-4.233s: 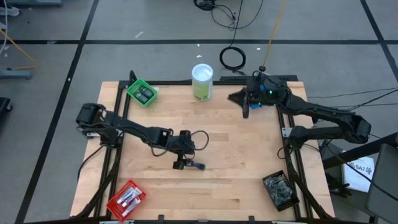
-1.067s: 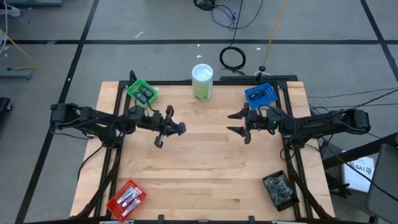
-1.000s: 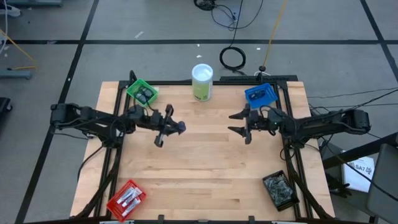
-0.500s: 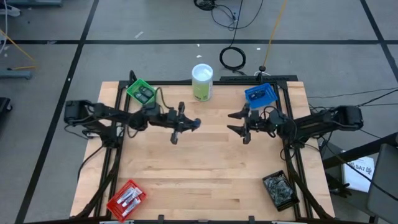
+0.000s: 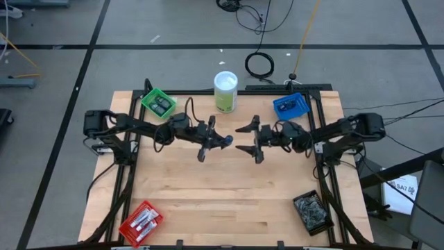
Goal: Pick & Place Travel size toiletries
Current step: Put the left shave cream into the blue bin
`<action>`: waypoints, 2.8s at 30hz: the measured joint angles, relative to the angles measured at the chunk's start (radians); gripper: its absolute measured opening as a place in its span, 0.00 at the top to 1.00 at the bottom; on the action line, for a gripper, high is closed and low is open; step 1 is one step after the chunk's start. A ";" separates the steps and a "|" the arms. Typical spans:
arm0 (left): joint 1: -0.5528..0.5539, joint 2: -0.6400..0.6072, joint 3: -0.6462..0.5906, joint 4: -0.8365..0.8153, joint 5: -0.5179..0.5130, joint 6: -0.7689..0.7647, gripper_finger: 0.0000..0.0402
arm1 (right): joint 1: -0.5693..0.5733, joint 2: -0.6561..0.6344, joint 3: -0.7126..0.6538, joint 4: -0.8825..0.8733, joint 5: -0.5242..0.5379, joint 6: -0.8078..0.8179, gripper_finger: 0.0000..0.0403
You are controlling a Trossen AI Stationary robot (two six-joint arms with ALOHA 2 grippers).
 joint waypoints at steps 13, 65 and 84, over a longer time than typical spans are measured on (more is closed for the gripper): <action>-0.003 -0.001 0.000 -0.013 0.008 0.008 0.98 | -0.001 0.124 0.155 -0.087 -0.001 -0.015 0.30; -0.014 -0.306 -0.001 -0.447 -0.143 -0.183 0.20 | -0.069 -0.085 0.157 -0.421 0.062 0.029 0.83; 0.000 -0.606 -0.043 -1.083 -0.573 -0.153 0.16 | -0.385 -0.478 -0.042 -1.072 0.785 0.091 0.83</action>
